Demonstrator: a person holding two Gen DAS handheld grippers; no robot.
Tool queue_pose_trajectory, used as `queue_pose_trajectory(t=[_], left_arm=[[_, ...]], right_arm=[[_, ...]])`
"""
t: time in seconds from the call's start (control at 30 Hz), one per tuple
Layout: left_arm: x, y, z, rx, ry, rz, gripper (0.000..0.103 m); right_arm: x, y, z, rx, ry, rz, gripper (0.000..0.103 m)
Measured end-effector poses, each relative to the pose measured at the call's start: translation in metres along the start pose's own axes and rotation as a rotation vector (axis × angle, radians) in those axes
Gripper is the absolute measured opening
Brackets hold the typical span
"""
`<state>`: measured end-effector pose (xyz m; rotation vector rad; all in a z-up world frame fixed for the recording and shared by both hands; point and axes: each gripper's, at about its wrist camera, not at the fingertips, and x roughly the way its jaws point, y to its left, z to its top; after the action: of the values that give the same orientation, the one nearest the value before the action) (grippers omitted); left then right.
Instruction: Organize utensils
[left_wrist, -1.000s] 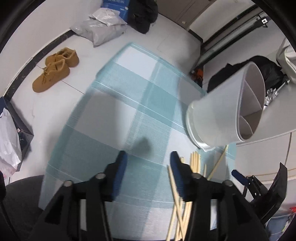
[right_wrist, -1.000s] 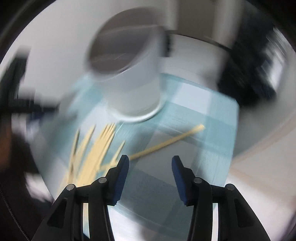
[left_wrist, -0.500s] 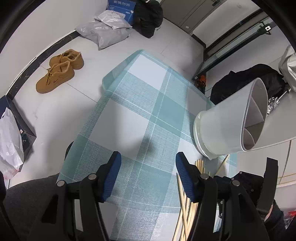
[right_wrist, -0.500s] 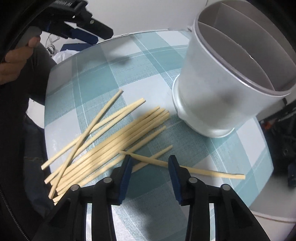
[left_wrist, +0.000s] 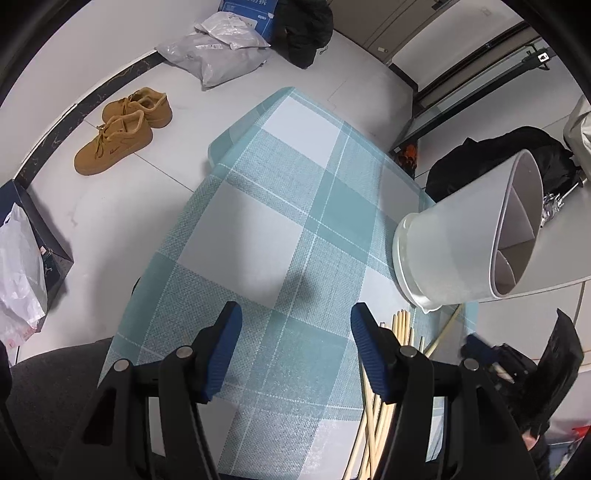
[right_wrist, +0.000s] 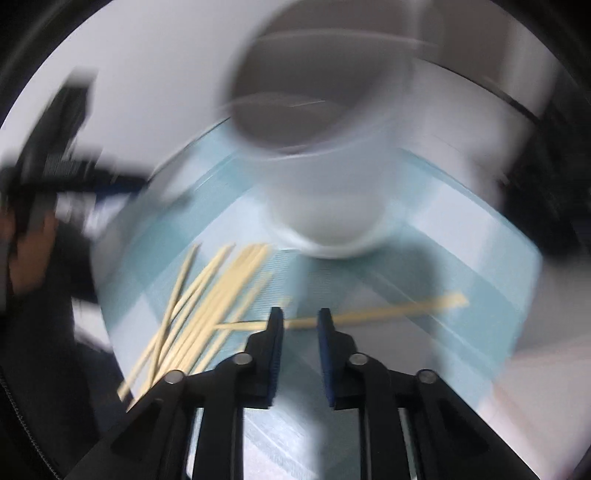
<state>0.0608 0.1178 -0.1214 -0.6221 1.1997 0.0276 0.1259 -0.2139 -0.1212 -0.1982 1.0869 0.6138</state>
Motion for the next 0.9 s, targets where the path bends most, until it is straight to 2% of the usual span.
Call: queue_pose_trajectory(t=[0.07, 0.17, 0.2, 0.33, 0.4, 0.47, 0.53, 0.6, 0.67, 0.77, 0.9], left_arm=[[0.0, -0.003, -0.001, 0.008, 0.001, 0.005, 0.056], [0.002, -0.007, -0.002, 0.018, 0.013, 0.005, 0.056], [0.002, -0.007, -0.003, 0.017, 0.016, 0.006, 0.056], [0.001, -0.007, -0.003, 0.01, 0.018, 0.004, 0.056], [0.001, -0.005, -0.003, 0.002, 0.016, 0.007, 0.056], [0.001, -0.003, -0.002, -0.004, 0.021, 0.01, 0.056], [0.002, -0.001, -0.001, -0.01, 0.029, 0.007, 0.056], [0.002, 0.0, 0.0, -0.014, 0.03, 0.008, 0.056], [0.003, 0.001, 0.0, -0.019, 0.031, 0.011, 0.056], [0.003, 0.0, 0.001, -0.017, 0.036, 0.015, 0.056], [0.004, -0.001, 0.0, -0.002, 0.037, 0.026, 0.056]], right_arm=[[-0.007, -0.026, -0.003, 0.15, -0.032, -0.031, 0.035], [-0.008, -0.066, -0.006, 0.382, -0.039, -0.039, 0.035], [-0.006, -0.072, -0.005, 0.429, -0.042, -0.025, 0.035], [0.007, -0.089, 0.013, 0.582, -0.016, -0.073, 0.035], [0.011, -0.095, 0.019, 0.651, -0.012, -0.136, 0.035], [0.014, -0.096, 0.023, 0.674, -0.015, -0.149, 0.035], [0.027, -0.082, 0.027, 0.664, 0.016, -0.233, 0.036], [0.042, -0.057, 0.037, 0.6, 0.032, -0.343, 0.035], [0.045, -0.05, 0.039, 0.57, 0.04, -0.414, 0.026], [0.05, -0.048, 0.037, 0.62, 0.018, -0.45, 0.012], [0.047, -0.056, 0.034, 0.689, -0.024, -0.421, 0.006]])
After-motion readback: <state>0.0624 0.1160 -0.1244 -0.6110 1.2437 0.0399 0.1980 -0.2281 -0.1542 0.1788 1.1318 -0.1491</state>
